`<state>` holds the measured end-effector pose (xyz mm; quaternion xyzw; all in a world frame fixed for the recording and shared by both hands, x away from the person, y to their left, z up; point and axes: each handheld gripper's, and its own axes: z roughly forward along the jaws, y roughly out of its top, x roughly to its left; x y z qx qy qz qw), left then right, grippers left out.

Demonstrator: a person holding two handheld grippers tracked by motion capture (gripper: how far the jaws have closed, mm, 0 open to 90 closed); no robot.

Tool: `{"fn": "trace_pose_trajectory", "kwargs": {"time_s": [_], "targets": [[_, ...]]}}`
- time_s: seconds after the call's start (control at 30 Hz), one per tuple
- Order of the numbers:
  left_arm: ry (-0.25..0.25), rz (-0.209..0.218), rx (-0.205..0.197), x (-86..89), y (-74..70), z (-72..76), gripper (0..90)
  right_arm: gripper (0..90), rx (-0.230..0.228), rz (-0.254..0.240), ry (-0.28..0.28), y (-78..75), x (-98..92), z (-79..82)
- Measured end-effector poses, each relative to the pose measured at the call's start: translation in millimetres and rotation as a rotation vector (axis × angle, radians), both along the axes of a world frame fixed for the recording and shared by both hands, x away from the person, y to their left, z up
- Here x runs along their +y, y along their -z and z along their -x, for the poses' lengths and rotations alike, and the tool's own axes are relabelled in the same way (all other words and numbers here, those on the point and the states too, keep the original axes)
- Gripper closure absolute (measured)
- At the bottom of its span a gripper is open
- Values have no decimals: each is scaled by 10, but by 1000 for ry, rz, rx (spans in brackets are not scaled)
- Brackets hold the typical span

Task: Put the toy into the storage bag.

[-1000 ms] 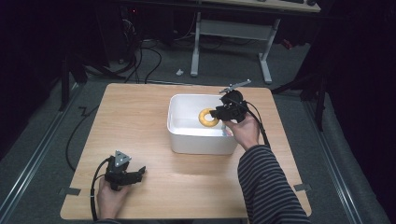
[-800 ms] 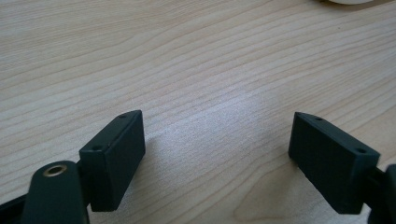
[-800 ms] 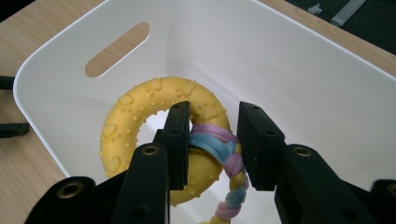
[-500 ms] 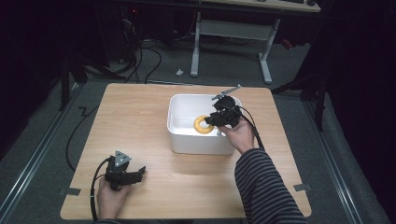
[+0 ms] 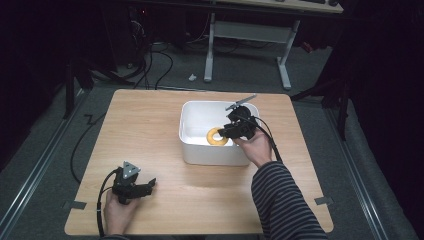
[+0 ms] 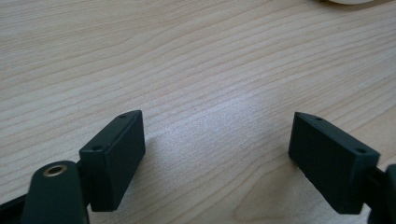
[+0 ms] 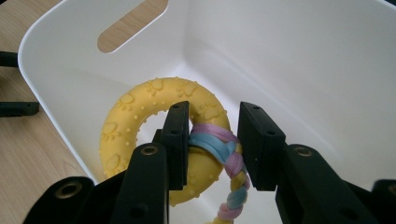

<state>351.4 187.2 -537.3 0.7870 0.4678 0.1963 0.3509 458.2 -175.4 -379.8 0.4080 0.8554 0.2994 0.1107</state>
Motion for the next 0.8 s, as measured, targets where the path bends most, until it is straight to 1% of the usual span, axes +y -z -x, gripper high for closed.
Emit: {"fn": "trace_pose_trajectory", "kwargs": {"time_s": [0.07, 0.1, 0.17, 0.2, 0.27, 0.37, 0.5, 0.6, 0.63, 0.67, 0.73, 0.8], "targets": [[0, 0, 0, 0, 0, 0, 190, 624, -5, 4, 15, 7, -2, 7], [0, 0, 0, 0, 0, 0, 190, 586, -25, 6, 30, 8, -4, 20], [0, 0, 0, 0, 0, 0, 190, 527, -35, -12, 44, 4, -18, 34], [1, -1, 0, 0, 0, 1, 190, 514, -40, -11, 49, 3, -21, 39], [2, -2, 0, -1, 0, 3, 187, 507, -60, -4, 53, -2, -34, 59], [3, -2, 1, 0, 0, 3, 186, 505, -81, -12, 63, -23, -77, 107], [3, -2, 1, 0, -1, 3, 186, 502, -94, -17, 67, -54, -147, 165], [3, -1, 1, 0, 0, 2, 185, 499, -92, -61, 80, -90, -217, 197], [3, -1, 1, 0, 0, 2, 186, 499, -105, -65, 79, -104, -239, 205], [3, -1, 1, 0, 0, 2, 186, 499, -110, -65, 84, -115, -256, 215], [3, -1, 1, 0, 0, 2, 186, 499, -111, -62, 94, -124, -298, 218], [3, -1, 1, 0, 0, 2, 186, 499, -115, -74, 105, -131, -355, 232]]}}
